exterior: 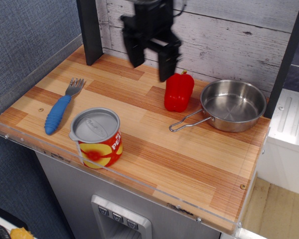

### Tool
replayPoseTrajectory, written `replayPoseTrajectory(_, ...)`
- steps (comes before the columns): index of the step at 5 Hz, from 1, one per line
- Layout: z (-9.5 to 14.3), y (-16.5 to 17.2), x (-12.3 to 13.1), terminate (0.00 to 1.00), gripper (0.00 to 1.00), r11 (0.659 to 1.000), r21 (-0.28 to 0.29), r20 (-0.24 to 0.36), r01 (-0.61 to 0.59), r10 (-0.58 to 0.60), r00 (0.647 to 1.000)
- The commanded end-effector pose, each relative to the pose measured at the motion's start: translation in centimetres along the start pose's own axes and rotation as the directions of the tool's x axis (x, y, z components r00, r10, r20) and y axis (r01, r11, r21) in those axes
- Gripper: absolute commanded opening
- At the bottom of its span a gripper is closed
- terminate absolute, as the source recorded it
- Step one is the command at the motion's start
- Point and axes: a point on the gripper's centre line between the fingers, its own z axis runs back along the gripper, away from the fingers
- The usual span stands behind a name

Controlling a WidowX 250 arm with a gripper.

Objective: Move the can to the right of the blue fork

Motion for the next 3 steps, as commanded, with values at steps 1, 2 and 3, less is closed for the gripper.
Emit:
replayPoseTrajectory(1, 3.01, -4.68, 2.45, 0.0, 1.0, 0.999, -0.021, 0.05, 0.033, -0.032, 0.998)
replayPoseTrajectory(2, 3.01, -4.68, 2.45, 0.0, 1.0, 0.999, -0.021, 0.05, 0.033, -0.032, 0.998)
replayPoseTrajectory(3, 3.01, -4.68, 2.45, 1.0, 1.0, 0.999, -0.021, 0.05, 0.033, -0.032, 0.998)
